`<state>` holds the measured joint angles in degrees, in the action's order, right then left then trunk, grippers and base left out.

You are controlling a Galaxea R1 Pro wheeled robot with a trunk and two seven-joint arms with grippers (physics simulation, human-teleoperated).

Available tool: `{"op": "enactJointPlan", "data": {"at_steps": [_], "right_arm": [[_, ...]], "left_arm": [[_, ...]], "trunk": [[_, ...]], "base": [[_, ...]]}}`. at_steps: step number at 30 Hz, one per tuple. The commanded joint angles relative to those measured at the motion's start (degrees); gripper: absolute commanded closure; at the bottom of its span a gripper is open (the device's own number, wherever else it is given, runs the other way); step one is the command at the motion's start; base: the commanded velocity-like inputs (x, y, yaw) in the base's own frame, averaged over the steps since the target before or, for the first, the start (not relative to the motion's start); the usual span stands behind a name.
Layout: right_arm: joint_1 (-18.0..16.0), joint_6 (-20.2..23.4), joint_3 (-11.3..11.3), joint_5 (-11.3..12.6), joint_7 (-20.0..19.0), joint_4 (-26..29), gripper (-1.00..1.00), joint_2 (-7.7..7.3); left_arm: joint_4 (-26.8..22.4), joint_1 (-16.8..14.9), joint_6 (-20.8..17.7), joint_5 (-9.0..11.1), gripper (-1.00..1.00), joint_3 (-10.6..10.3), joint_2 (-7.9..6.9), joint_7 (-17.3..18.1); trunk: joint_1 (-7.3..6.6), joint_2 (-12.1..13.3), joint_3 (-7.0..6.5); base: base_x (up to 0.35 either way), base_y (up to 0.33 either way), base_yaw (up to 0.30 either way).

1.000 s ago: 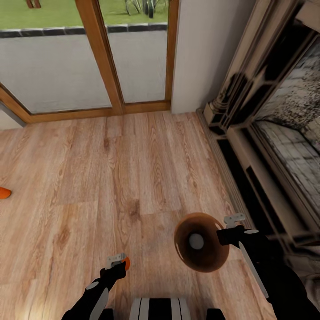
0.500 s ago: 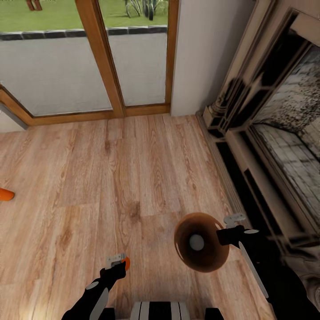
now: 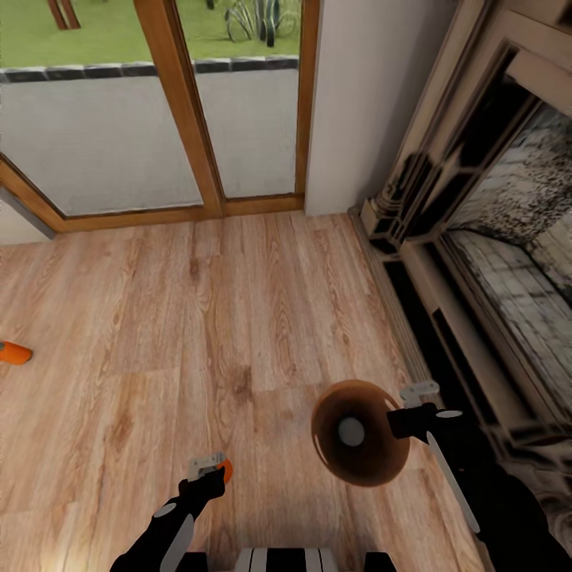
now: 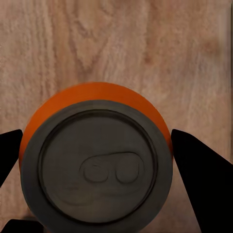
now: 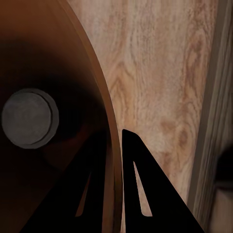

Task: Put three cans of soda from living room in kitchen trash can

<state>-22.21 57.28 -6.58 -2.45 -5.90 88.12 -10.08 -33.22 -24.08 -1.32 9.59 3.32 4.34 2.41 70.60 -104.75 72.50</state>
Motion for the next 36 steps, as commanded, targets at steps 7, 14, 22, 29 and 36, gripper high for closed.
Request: {"op": "enactJointPlan", "data": {"at_steps": [7, 14, 22, 29, 36], "right_arm": [[0.03, 0.02, -0.01, 0.78, -0.34, -0.03, 1.00, -0.01], [0.03, 0.02, -0.01, 0.78, -0.34, -0.04, 1.00, -0.01], [0.05, 0.02, -0.07, 0.78, -0.34, -0.03, 1.00, -0.01], [0.05, 0.02, -0.10, 0.78, -0.34, -0.05, 1.00, -0.01], [0.04, 0.02, -0.10, 0.78, -0.34, -0.01, 1.00, -0.02]], "left_arm": [[0.00, 0.00, 0.00, -0.01, 1.00, 0.00, 0.00, -0.03], [0.00, 0.00, 0.02, -0.01, 1.00, 0.00, 0.03, 0.02], [0.00, 0.00, 0.02, -0.01, 1.00, 0.00, -0.01, 0.04], [0.00, 0.00, 0.05, 0.01, 1.00, 0.01, -0.02, 0.05], [-0.07, 0.00, 0.08, 0.02, 1.00, 0.02, -0.02, 0.05]], "trunk": [[-1.55, 2.82, -1.91], [-3.08, 5.63, -3.81], [-4.84, 8.84, -5.99], [-6.38, 11.65, -7.90], [-7.92, 14.45, -9.81]], "base": [[0.000, 0.000, 0.000], [0.000, 0.000, 0.000], [0.000, 0.000, 0.000], [0.000, 0.000, 0.000], [0.000, 0.000, 0.000]]}}
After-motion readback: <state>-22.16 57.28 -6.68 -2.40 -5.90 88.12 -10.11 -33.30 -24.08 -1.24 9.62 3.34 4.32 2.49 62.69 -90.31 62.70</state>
